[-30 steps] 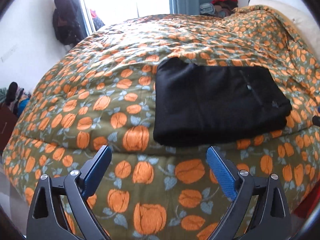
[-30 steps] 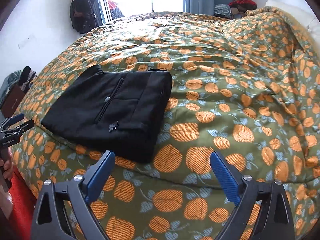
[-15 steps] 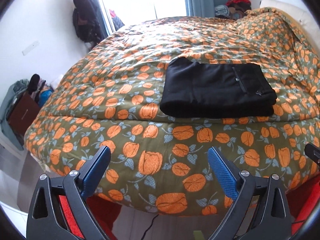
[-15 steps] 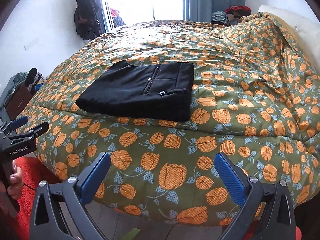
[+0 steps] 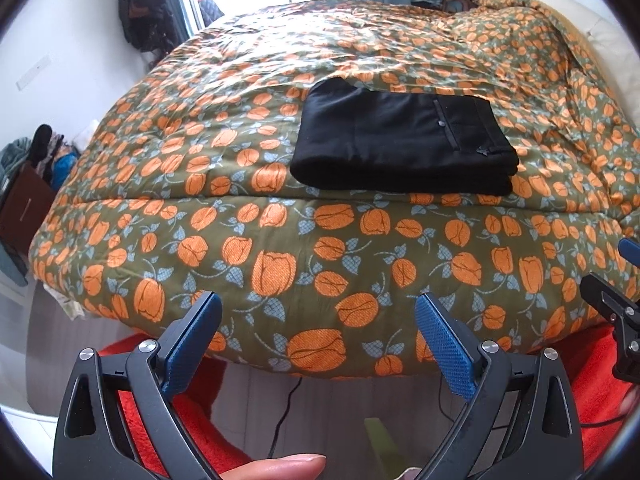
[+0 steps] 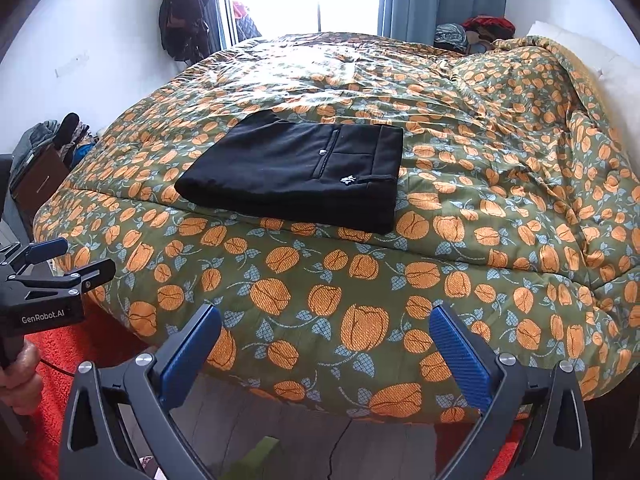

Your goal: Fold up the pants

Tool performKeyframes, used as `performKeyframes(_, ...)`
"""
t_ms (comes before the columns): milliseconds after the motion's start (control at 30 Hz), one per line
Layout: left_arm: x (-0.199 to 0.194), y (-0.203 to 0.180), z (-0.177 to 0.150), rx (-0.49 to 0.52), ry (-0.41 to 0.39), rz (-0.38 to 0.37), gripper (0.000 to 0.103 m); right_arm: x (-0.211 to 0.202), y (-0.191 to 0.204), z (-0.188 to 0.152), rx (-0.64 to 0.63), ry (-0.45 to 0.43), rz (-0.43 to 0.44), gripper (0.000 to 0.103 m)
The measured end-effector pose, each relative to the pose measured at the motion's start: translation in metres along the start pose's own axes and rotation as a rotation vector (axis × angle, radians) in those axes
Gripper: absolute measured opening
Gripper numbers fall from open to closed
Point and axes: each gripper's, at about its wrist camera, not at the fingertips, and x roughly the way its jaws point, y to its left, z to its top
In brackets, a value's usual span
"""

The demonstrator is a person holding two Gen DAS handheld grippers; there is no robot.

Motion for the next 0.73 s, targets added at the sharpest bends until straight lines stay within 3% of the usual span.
performKeyframes(733, -0.001, 0.006, -0.005, -0.022, 0.014, 0.027, 0.098, 0.003, 0.022, -0.011, -0.059, 0.018, 0.009, 0.103)
